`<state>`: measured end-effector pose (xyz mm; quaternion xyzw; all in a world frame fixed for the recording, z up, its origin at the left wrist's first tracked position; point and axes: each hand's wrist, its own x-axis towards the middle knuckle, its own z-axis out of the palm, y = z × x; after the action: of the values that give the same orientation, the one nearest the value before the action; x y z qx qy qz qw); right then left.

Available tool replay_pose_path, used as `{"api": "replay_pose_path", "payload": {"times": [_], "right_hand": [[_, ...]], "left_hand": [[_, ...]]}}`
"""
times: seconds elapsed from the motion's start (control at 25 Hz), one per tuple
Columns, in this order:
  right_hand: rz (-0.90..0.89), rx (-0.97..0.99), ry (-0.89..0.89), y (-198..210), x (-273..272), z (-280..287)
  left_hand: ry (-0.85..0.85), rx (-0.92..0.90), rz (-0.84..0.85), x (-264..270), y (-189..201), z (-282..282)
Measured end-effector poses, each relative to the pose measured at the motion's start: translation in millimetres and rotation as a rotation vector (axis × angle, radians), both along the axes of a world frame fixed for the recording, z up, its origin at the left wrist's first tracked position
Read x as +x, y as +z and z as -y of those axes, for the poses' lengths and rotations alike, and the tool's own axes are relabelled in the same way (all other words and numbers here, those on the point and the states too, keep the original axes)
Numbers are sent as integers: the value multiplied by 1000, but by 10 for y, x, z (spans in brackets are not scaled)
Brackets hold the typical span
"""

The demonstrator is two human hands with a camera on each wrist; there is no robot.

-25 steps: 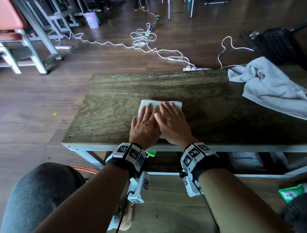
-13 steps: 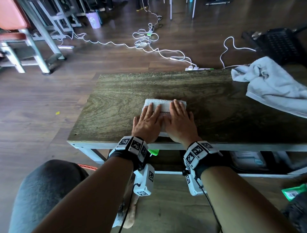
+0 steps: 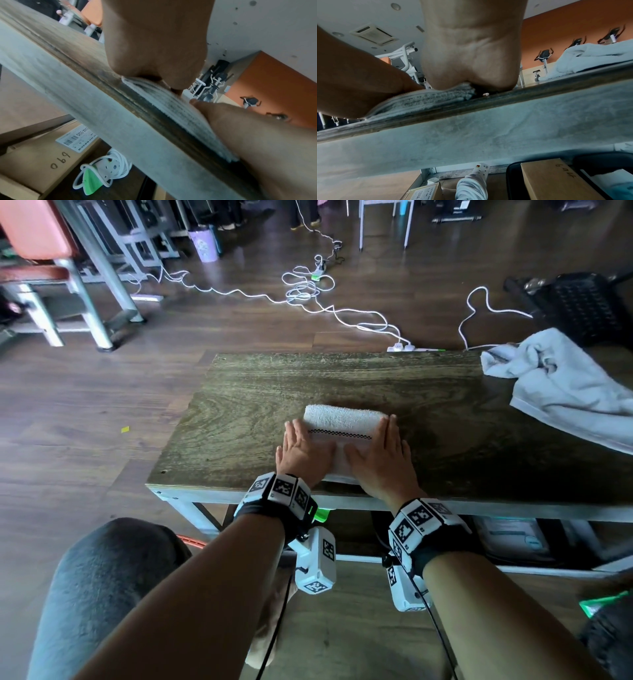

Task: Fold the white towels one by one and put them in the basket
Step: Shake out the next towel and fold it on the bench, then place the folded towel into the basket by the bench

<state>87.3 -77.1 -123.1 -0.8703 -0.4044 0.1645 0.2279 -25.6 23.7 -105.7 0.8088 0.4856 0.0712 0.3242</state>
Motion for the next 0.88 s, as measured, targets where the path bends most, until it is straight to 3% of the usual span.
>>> {"api": "replay_pose_path", "payload": {"times": [0.12, 0.2, 0.32, 0.48, 0.6, 0.76, 0.88], "right_hand": [[23, -27, 64, 15, -7, 129], [-2, 16, 88, -24, 39, 188], [-242, 190, -15, 62, 37, 158], [-649, 402, 42, 591, -282, -77], [-834, 485, 115, 998, -635, -359], [-769, 459, 390, 1384, -1230, -775], [-704, 323, 559, 1339, -1645, -1070]], "left_hand": [[150, -26, -66, -35, 127, -45], [124, -123, 29, -77, 306, -87], [8, -229, 294, -235, 692, -126], [-147, -223, 393, -627, 1390, -154], [-125, -175, 439, -1167, 1804, -230], [86, -162, 572, -2132, 1986, -307], [286, -202, 624, -2820, 1645, -317]]}}
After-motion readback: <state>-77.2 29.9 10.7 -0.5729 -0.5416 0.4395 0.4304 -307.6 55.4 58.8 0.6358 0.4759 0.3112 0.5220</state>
